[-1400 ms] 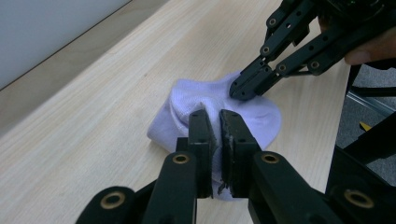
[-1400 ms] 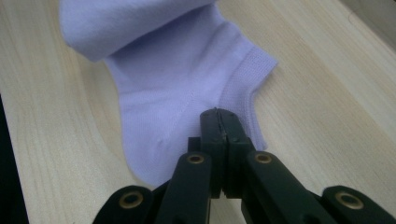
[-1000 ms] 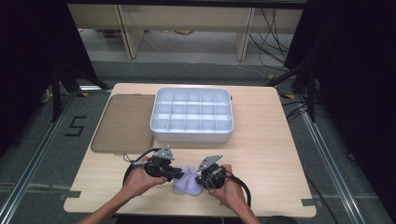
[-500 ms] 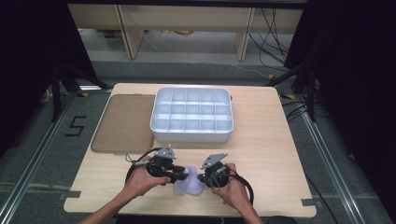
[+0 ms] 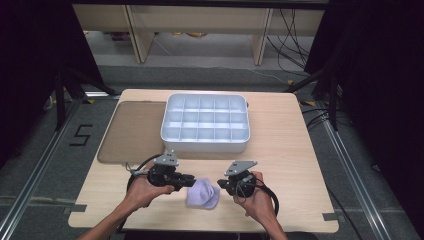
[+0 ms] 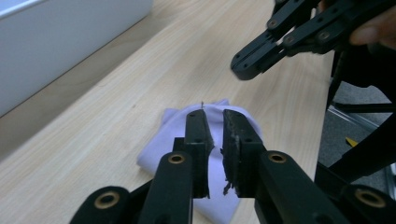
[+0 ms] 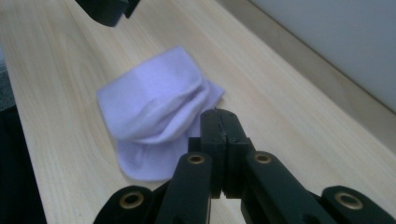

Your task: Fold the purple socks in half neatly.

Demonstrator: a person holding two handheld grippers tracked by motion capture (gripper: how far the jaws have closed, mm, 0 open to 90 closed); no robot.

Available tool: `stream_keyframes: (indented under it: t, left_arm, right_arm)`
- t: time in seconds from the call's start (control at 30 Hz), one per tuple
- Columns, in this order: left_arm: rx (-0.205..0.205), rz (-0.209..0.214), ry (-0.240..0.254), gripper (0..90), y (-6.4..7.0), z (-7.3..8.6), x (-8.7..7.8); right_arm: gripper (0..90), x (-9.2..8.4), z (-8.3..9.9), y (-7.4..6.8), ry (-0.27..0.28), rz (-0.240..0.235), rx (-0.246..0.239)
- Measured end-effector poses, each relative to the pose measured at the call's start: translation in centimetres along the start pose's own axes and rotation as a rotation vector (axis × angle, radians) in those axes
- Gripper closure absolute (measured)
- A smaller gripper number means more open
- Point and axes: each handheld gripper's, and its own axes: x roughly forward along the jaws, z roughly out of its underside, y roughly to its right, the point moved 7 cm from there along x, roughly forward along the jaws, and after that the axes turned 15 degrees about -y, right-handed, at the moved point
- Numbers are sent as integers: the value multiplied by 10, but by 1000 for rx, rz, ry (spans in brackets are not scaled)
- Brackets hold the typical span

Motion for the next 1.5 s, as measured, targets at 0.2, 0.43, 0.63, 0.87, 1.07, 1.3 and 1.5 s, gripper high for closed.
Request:
stream_keyframes:
  t: [0.2, 0.43, 0.63, 0.87, 1.07, 1.3, 1.5]
  left_arm:
    - [7, -21, -18, 810, -2, 10, -1]
    - [22, -40, -63, 817, 0, 29, 6]
    - [13, -42, -77, 777, 2, 39, 10]
    - [39, -35, -91, 734, 6, 39, 20]
    - [58, -32, -104, 743, 7, 39, 29]
    - [94, -71, -137, 771, 5, 42, 39]
    - [105, -91, -154, 785, 3, 45, 44]
  right_arm:
    - [900, -8, -8, -6, 43, 2, -18]
    - [900, -5, -18, -24, 40, -37, -58]
    - [900, 7, -26, -36, 20, -45, -97]
    - [900, 18, -18, -33, -55, -4, -117]
    - [900, 27, -1, -24, -111, 1, -61]
    - [900, 37, 0, -25, -145, -5, -90]
    - [900, 40, 2, -24, -153, -14, -86]
